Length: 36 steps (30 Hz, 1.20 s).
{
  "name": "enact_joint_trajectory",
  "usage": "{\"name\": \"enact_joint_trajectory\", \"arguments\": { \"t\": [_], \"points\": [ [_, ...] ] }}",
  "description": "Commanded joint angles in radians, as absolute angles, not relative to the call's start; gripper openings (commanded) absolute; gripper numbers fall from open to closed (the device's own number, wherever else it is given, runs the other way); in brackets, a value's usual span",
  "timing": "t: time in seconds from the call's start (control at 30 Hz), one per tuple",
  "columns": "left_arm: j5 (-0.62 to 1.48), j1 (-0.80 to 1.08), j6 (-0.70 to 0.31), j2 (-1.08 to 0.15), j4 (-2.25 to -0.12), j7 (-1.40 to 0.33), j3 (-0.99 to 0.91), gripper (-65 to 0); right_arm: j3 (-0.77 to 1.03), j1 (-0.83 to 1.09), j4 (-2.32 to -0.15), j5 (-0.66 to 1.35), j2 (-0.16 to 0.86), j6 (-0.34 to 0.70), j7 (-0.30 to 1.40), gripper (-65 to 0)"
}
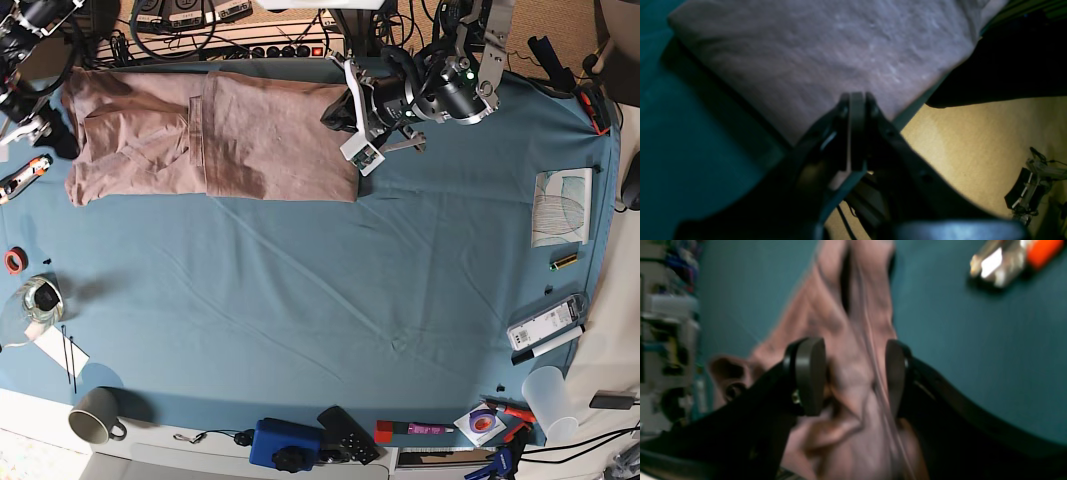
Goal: Fold the T-shirt properly
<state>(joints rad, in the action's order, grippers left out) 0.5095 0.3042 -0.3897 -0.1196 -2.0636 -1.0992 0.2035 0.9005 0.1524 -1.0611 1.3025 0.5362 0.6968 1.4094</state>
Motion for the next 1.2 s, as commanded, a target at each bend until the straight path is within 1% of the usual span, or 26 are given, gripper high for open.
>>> {"name": "enact_joint_trajectory", "arguments": {
  "t": [0.0, 0.1, 0.27, 0.37, 0.47, 0.67, 0.7, 0.83, 1.0, 1.17],
  "points": [
    [0.528, 0.302, -0.393, -0.117, -2.085, -1.076, 0.204, -65.0, 0.886, 0.147, -1.064, 1.345, 0.574, 0.698, 1.396, -36.0],
    [0.529, 0.302, -0.393, -0.116, -2.085, -1.074, 0.204, -65.0, 0.817, 0.147, -1.058, 1.343, 0.579, 0.698, 1.396, -36.0],
    [0.529, 0.302, -0.393, -0.117, -2.085, -1.074, 0.204, -65.0, 0.630, 0.147, -1.058, 1.343, 0.579, 0.698, 1.396, -36.0],
    [0.528, 0.302, -0.393, -0.117, -2.085, -1.074, 0.204, -65.0, 0.559, 0.148, -1.058, 1.343, 0.579, 0.698, 1.396, -36.0],
    [0.528, 0.302, -0.393, -0.117, -2.085, -1.074, 0.204, -65.0, 0.547, 0.149, -1.058, 1.340, 0.579, 0.698, 1.396, -36.0],
    [0.529, 0.302, -0.393, -0.117, -2.085, -1.073, 0.204, -65.0, 0.582, 0.149, -1.058, 1.287, 0.579, 0.698, 1.396, -36.7],
    [0.529, 0.302, -0.393, -0.117, -2.085, -1.072, 0.204, -65.0, 0.583, 0.149, -1.058, 1.287, 0.579, 0.698, 1.396, -40.6],
    [0.528, 0.302, -0.393, -0.117, -2.085, -1.054, 0.204, -65.0, 0.583, 0.149, -1.058, 1.287, 0.579, 0.698, 1.396, -65.0],
    [0.528, 0.302, -0.393, -0.117, -2.085, -1.055, 0.204, -65.0, 0.583, 0.149, -1.059, 1.269, 0.579, 0.698, 1.396, -65.0],
    [0.528, 0.302, -0.393, -0.117, -2.085, -1.055, 0.204, -65.0, 0.623, 0.126, -1.061, 1.133, 0.580, 0.698, 1.393, -65.0]
  ]
}}
